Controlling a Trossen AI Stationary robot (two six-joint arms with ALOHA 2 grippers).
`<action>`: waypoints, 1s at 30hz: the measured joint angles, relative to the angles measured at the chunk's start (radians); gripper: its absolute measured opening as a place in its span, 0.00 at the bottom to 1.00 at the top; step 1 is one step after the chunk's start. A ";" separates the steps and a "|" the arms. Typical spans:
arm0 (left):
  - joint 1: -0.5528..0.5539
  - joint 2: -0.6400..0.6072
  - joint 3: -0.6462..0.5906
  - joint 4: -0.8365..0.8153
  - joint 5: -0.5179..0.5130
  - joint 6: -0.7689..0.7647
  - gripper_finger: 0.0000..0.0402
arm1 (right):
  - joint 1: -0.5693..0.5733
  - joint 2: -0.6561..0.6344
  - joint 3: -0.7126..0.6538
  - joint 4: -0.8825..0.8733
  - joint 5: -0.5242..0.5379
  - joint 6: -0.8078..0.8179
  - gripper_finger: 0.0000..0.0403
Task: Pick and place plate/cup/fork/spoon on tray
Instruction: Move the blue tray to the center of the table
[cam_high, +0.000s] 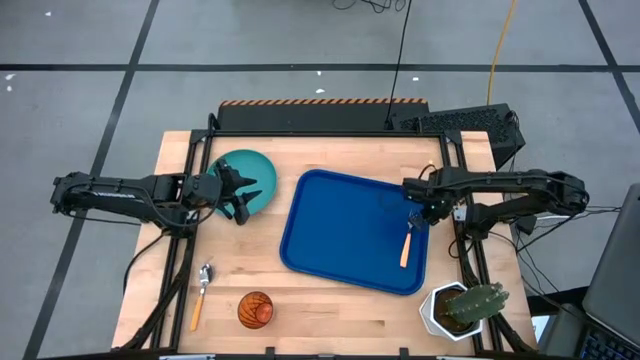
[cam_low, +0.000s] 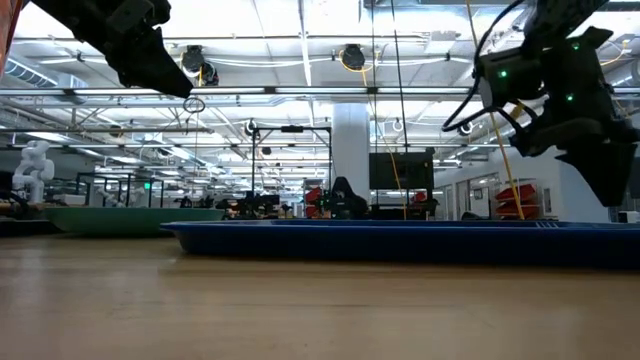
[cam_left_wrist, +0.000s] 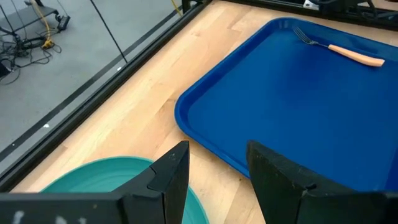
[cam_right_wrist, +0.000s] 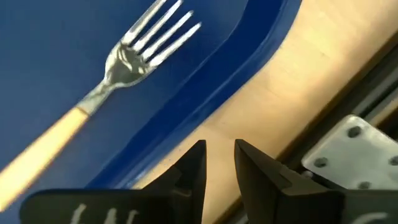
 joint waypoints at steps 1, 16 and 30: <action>0.000 0.000 0.000 0.000 0.000 -0.001 0.41 | 0.000 -0.003 -0.007 0.012 -0.010 0.012 0.18; -0.002 0.000 0.000 -0.007 0.000 0.010 0.41 | 0.046 -0.015 -0.042 0.082 0.015 0.235 0.25; 0.003 0.000 0.000 0.043 -0.004 0.088 0.41 | 0.051 -0.015 -0.042 0.109 0.018 0.459 0.46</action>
